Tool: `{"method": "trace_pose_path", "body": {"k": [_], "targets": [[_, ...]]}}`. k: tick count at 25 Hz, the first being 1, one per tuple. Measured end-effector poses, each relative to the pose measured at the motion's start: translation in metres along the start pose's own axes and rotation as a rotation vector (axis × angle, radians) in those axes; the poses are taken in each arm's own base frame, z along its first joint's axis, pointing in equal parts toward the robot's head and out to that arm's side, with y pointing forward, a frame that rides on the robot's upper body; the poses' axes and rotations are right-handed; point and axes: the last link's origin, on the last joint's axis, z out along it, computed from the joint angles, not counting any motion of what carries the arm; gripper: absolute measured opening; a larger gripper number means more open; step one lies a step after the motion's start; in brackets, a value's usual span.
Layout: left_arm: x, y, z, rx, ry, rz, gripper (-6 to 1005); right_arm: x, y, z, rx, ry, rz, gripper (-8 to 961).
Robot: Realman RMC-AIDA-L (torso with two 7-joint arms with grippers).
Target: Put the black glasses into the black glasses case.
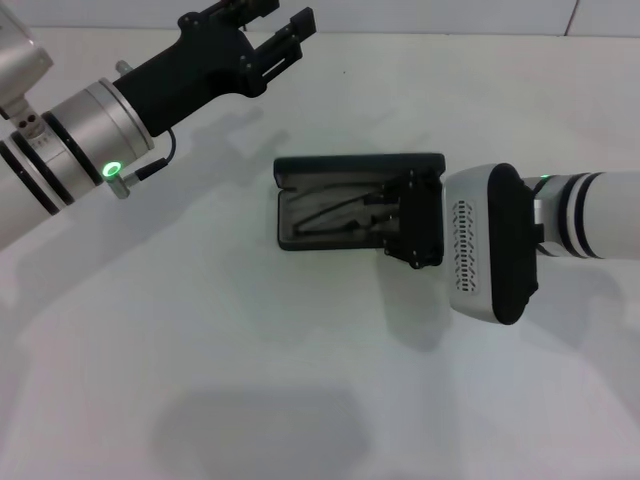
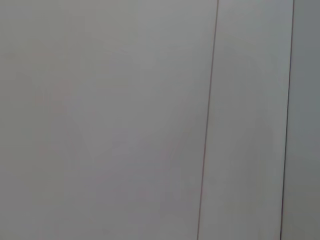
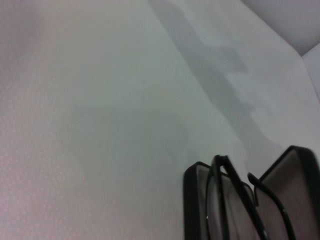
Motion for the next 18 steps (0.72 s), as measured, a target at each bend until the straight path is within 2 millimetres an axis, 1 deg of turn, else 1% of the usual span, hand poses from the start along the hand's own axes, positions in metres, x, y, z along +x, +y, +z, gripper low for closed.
{"method": "trace_pose_path", "body": {"k": [4,7,8,9,10,11,16,17,18], "targets": [[0.001,0.000,0.002,-0.004,0.002,-0.002,563,0.000,0.000,-0.009,-0.016,-0.026,0.037,392],[0.002,0.000,0.003,-0.004,0.001,-0.003,563,0.002,-0.006,-0.023,-0.041,-0.075,0.102,392],[0.002,0.000,0.003,-0.003,0.000,-0.003,563,0.002,-0.006,-0.023,-0.041,-0.075,0.102,392],[0.001,0.000,0.003,-0.001,-0.002,-0.004,563,0.004,-0.009,-0.028,-0.040,-0.090,0.122,392],[0.001,-0.001,0.004,0.002,-0.005,-0.004,563,0.008,-0.015,-0.038,-0.031,-0.131,0.162,392],[0.000,-0.001,0.004,0.003,-0.007,-0.005,563,0.008,-0.016,-0.040,-0.030,-0.139,0.167,392],[0.000,0.000,0.005,0.004,-0.009,-0.008,563,0.019,-0.025,-0.066,-0.023,-0.216,0.236,392],[0.000,0.000,0.005,0.004,-0.009,-0.009,563,0.019,-0.025,-0.066,-0.023,-0.216,0.236,392],[-0.001,0.000,0.006,0.003,-0.008,-0.009,563,0.026,-0.029,-0.077,-0.021,-0.235,0.267,392]]}}
